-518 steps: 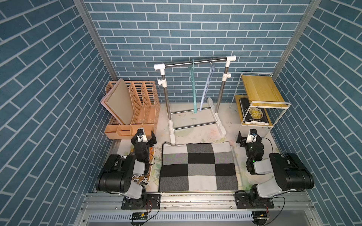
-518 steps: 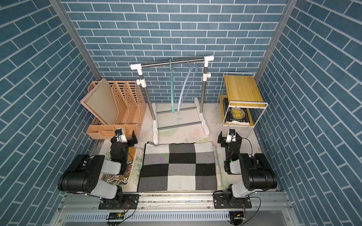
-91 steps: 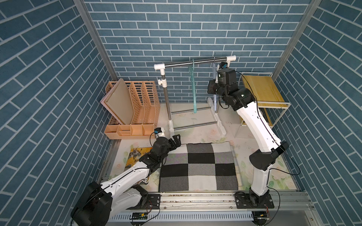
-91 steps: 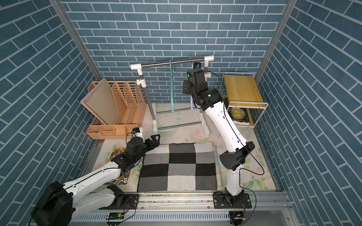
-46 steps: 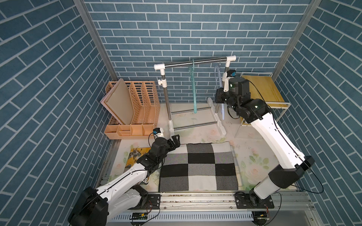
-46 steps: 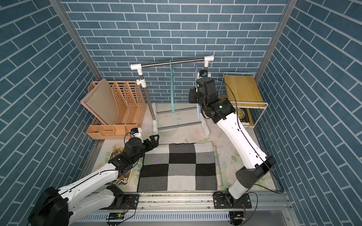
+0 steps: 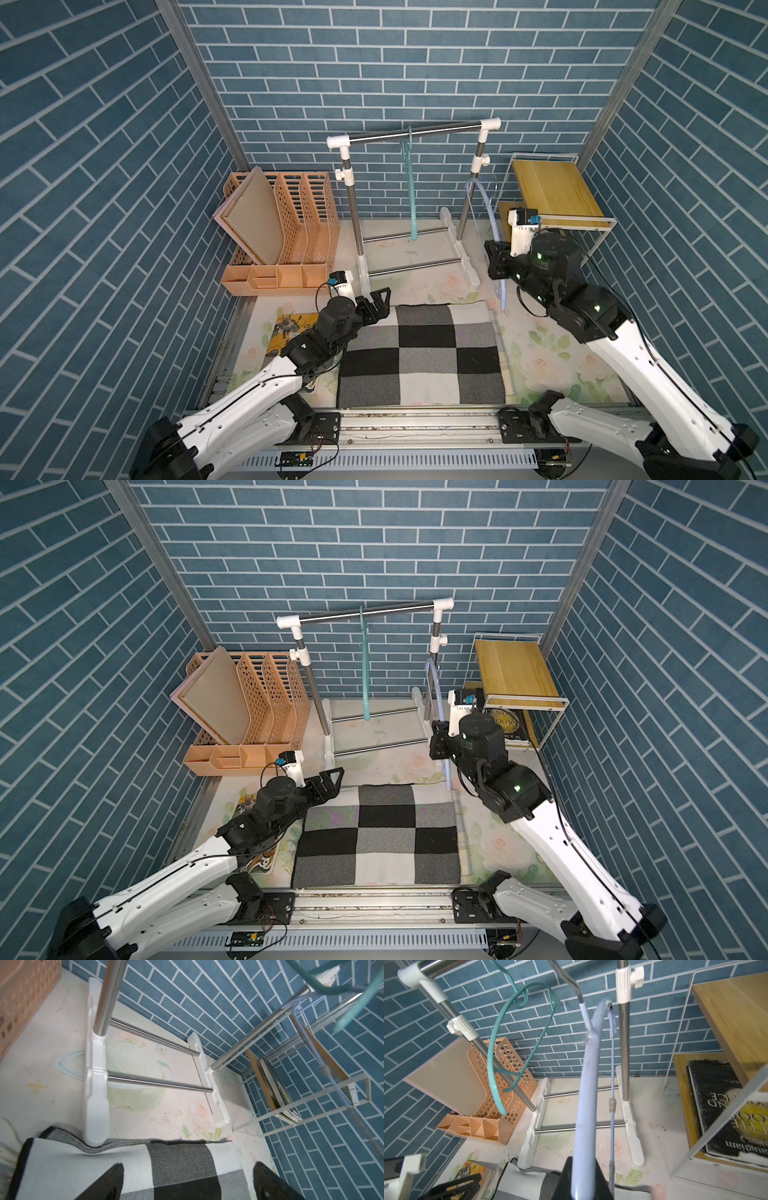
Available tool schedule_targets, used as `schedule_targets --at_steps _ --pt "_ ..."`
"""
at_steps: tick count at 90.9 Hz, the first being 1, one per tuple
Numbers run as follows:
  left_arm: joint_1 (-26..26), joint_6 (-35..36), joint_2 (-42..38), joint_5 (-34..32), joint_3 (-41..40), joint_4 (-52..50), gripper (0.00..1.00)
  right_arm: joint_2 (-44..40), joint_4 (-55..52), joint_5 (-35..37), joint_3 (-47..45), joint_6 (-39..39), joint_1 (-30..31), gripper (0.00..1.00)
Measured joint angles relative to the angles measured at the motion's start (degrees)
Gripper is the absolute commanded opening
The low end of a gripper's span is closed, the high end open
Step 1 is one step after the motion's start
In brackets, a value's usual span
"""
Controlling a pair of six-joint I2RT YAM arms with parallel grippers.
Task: Hang the scarf on the hanger
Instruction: Pick up the hanger from the clothesline.
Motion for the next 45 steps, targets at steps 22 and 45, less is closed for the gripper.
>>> schedule_targets --at_steps 22,45 --pt "-13.68 -4.02 -2.47 -11.26 4.76 -6.62 1.00 -13.14 1.77 1.03 -19.78 4.37 1.84 0.00" --pt "-25.09 -9.07 1.16 -21.94 9.05 -11.10 1.00 -21.73 7.45 2.49 -34.69 12.79 7.04 0.00"
